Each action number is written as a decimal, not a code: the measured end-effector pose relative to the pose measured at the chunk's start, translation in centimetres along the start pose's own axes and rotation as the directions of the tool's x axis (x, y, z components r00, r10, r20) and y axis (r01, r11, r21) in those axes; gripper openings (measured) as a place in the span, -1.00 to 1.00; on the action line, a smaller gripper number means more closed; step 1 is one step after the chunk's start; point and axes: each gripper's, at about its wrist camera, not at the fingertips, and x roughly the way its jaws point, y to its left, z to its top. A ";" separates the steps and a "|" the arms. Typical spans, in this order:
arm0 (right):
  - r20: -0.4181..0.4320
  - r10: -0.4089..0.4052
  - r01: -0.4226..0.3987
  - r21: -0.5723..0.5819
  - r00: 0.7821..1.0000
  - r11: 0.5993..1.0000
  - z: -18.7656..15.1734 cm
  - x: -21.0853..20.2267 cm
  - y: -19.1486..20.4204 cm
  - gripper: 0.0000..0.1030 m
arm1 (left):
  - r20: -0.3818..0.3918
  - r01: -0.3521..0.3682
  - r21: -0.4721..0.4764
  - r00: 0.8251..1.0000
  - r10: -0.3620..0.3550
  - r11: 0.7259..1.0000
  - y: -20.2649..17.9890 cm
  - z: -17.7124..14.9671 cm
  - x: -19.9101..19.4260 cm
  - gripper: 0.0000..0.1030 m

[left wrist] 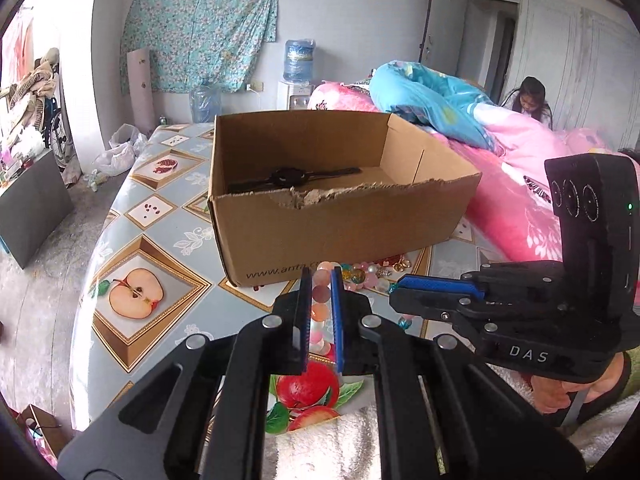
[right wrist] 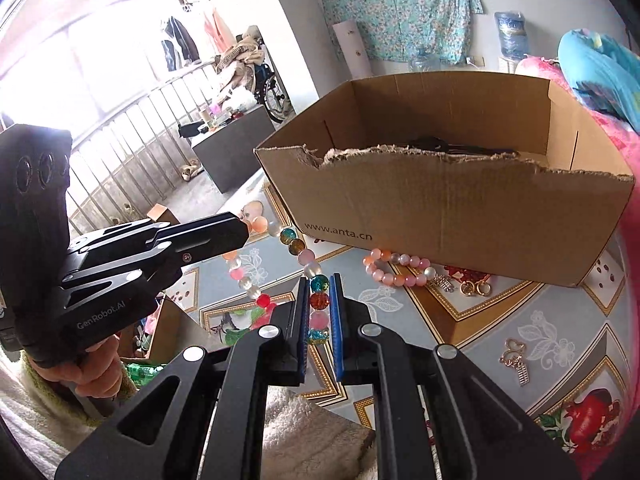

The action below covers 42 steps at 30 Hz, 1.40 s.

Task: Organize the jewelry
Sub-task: 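Carry the bead bracelet into the box and open both grippers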

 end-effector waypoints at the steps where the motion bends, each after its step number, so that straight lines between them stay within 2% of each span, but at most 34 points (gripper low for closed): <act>1: 0.019 0.003 -0.002 -0.006 1.000 1.000 0.3 -0.8 0.0 -0.81 | 0.019 0.008 0.003 1.000 -0.008 1.000 -0.3 0.6 -0.6 -0.84; 6: 0.121 0.010 -0.003 -0.057 0.993 0.998 2.8 -4.4 0.2 -0.81 | 0.129 0.046 0.022 0.990 -0.049 0.999 -0.9 4.5 -2.9 -0.84; 11: 0.216 0.021 0.004 -0.113 0.976 0.994 8.1 -5.9 0.9 -0.81 | 0.219 0.072 0.048 0.972 -0.081 0.996 -0.9 9.9 -3.2 -0.84; 14: 0.219 0.025 0.002 -0.124 0.975 0.992 11.5 -5.2 0.2 -0.81 | 0.226 0.072 0.045 0.971 -0.080 0.996 -0.3 13.0 -1.6 -0.84; 17: 0.161 0.036 -0.020 -0.102 0.986 0.995 14.0 -2.9 -1.1 -0.81 | 0.171 0.032 0.024 0.985 -0.035 0.999 0.8 15.1 1.2 -0.84; 20: 0.068 0.032 -0.028 -0.063 0.997 0.998 15.3 0.5 -2.3 -0.81 | 0.050 -0.018 -0.023 0.999 0.019 1.000 2.4 15.1 4.7 -0.84; 23: -0.024 0.038 -0.039 -0.032 0.999 0.999 15.4 3.5 -3.4 -0.81 | -0.016 -0.033 -0.039 0.999 0.032 0.999 3.6 13.6 6.9 -0.84; 27: -0.125 0.052 -0.050 0.013 0.991 0.999 15.6 7.3 -4.6 -0.80 | -0.087 -0.056 -0.057 0.995 0.050 0.997 4.8 12.9 10.0 -0.84; 30: -0.187 0.094 -0.078 0.088 0.978 0.993 16.3 10.1 -5.5 -0.79 | -0.163 -0.134 -0.040 0.979 0.126 0.990 5.8 12.9 12.7 -0.80; 32: -0.188 0.095 -0.074 0.117 0.978 0.990 16.5 10.9 -5.8 -0.79 | -0.185 -0.161 -0.051 0.971 0.149 0.986 6.3 12.9 13.6 -0.68; 35: -0.150 0.107 -0.085 0.147 0.983 0.986 16.6 10.7 -6.5 -0.74 | -0.150 -0.146 -0.092 0.980 0.131 0.985 6.9 12.8 12.9 -0.65; 37: -0.115 0.094 -0.076 0.154 0.989 0.985 16.5 9.9 -7.0 -0.61 | -0.115 -0.154 -0.095 0.983 0.143 0.983 7.0 12.7 12.0 -0.63; 39: -0.082 0.081 -0.068 0.150 0.993 0.986 16.3 8.6 -7.5 -0.58 | -0.085 -0.152 -0.098 0.986 0.144 0.983 7.0 12.4 10.9 -0.62; 42: -0.022 0.049 -0.046 0.129 0.999 0.991 15.6 5.5 -7.9 -0.32 | -0.045 -0.149 -0.109 0.988 0.145 0.983 7.1 12.1 9.1 -0.57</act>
